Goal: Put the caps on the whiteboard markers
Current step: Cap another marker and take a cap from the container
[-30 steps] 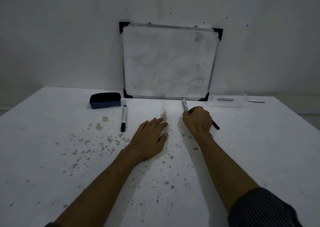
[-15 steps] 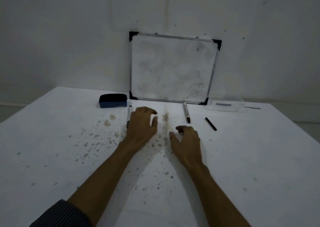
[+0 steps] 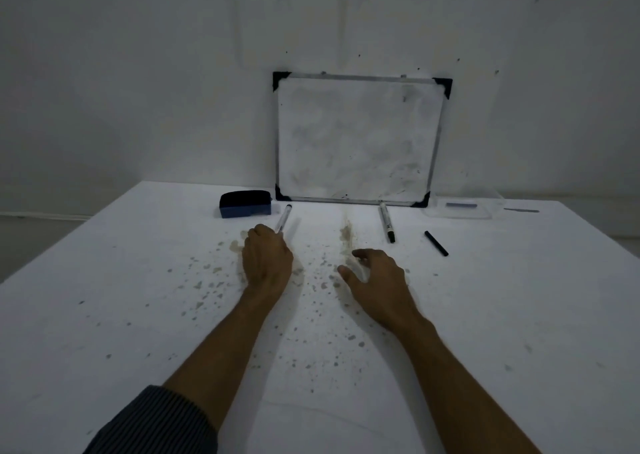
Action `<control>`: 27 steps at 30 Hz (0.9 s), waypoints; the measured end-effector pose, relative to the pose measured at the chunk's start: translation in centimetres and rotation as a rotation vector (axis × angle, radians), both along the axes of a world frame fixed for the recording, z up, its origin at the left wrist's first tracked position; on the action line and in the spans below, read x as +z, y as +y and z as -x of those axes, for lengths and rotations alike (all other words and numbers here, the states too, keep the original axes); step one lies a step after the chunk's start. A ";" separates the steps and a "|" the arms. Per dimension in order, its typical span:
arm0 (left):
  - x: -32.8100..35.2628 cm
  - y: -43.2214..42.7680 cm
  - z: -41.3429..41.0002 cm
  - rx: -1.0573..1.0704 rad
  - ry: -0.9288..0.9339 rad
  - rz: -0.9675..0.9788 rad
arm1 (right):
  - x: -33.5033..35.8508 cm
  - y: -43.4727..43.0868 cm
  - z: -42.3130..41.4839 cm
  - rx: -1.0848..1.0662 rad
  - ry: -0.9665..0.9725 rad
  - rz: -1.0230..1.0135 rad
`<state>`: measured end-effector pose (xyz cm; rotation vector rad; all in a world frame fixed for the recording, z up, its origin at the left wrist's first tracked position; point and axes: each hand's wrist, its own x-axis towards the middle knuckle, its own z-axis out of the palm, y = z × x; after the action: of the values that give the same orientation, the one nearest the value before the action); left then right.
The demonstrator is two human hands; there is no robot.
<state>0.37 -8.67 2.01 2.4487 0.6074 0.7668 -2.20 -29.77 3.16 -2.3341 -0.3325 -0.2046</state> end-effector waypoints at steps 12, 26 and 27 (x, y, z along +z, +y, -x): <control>2.0 -7.7 5.5 -0.382 -0.236 0.693 | 1.2 1.1 -2.0 0.050 0.190 -0.602; 2.7 -5.7 4.8 -0.527 -0.153 0.580 | 2.2 0.1 -1.6 0.106 0.175 -0.696; 3.1 -5.0 4.5 -0.515 -0.191 0.606 | 2.4 0.0 -1.5 0.122 0.176 -0.679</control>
<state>-4.17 -13.66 5.10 1.8220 0.0912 0.4983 -0.74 -29.76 5.51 -1.6415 -0.2642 -0.0383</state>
